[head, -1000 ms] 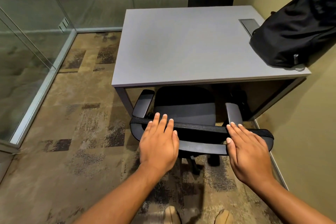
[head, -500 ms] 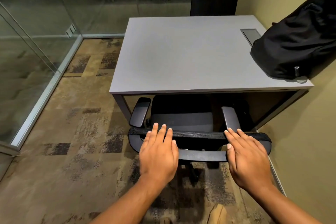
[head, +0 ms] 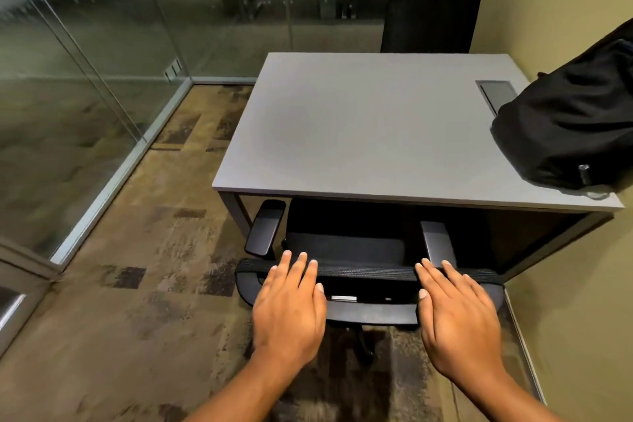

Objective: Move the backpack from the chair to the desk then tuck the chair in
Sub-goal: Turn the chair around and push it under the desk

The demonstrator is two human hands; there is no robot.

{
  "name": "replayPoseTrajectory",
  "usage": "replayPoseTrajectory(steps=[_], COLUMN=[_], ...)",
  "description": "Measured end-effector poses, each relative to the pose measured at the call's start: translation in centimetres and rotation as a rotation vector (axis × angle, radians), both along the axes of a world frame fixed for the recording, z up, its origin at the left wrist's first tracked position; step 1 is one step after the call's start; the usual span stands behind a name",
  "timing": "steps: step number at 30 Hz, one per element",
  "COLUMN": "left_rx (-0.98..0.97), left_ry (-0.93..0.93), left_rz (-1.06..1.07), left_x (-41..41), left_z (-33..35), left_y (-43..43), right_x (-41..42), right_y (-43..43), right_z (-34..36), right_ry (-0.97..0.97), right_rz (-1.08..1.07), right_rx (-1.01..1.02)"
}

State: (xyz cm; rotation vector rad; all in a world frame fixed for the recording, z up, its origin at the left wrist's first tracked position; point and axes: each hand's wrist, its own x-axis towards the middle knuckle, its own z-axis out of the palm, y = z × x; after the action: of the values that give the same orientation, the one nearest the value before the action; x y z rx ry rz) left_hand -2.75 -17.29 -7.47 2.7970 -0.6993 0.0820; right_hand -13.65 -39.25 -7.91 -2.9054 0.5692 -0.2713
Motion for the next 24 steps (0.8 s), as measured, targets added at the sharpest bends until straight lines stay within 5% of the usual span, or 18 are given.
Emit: replayPoseTrajectory(steps=[24], left_rx=[-0.047], left_ry=[-0.021], left_rz=[0.014], left_x=[4.4], left_z=[0.0], left_y=[-2.2], right_x=[4.1], right_y=[-2.3], right_z=[0.0], right_ry=[-0.020], right_rz=[0.029], right_rx=[0.004])
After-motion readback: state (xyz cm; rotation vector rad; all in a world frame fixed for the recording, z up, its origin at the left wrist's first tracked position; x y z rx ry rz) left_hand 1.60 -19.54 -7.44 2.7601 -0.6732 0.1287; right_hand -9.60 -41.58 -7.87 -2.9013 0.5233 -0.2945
